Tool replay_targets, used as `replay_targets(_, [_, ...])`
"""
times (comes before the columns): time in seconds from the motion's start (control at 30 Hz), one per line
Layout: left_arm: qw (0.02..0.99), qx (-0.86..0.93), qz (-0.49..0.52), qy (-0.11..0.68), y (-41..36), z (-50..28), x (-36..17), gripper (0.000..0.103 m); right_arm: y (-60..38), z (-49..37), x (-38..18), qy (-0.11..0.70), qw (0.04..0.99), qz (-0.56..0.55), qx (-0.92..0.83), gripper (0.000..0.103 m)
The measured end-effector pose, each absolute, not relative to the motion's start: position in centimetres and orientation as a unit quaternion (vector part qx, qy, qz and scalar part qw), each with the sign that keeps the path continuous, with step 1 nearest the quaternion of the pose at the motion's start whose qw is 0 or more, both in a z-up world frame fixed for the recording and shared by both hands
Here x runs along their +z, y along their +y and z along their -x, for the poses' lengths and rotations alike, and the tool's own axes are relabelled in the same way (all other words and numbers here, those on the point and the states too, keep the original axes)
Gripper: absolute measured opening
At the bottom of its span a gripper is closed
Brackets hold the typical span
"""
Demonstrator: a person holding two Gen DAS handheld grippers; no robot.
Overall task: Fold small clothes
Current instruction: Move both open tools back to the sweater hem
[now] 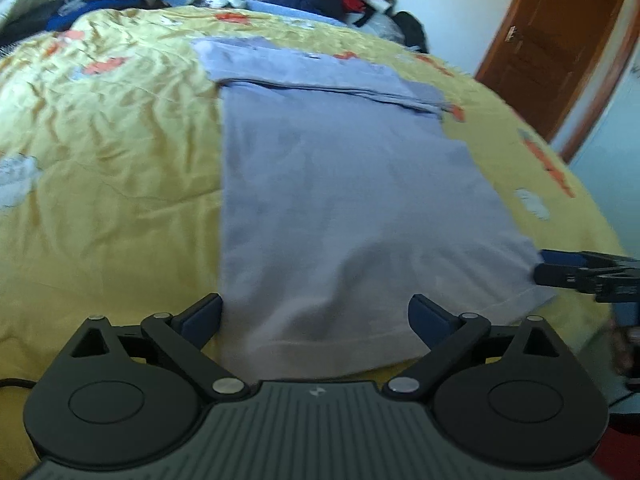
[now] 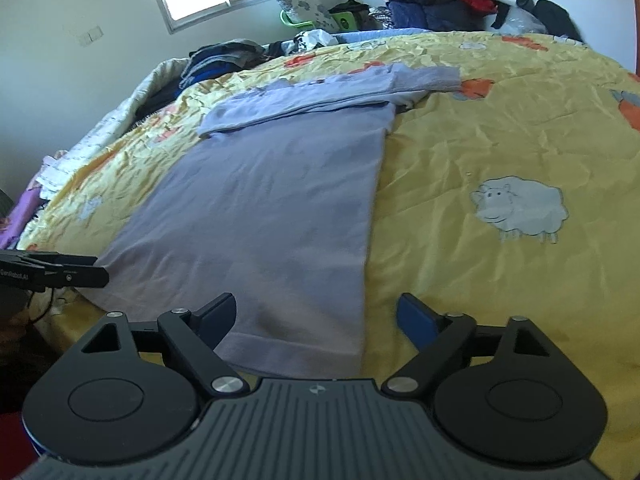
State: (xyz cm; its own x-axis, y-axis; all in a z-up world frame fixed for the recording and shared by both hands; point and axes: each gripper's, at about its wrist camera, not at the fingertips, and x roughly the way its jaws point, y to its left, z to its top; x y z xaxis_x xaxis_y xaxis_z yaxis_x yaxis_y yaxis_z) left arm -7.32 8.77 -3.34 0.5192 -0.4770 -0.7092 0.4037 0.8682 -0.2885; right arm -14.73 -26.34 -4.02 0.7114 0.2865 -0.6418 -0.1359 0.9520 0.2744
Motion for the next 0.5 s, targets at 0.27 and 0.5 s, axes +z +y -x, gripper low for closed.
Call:
replay_targets(0.27, [0.883,-0.229,0.02,0.41,7.3,8.0,-3.2,0.076,-23.1,14.5,-4.1,0.362,0.918,-0.082,0.141,0.085])
replay_targets(0.5, [0.891,-0.203,0.0,0.405,7.4,7.8,-3.0,0.027,-20.2,14.4,-4.0,0.358,0.922,-0.023,0.145,0.073])
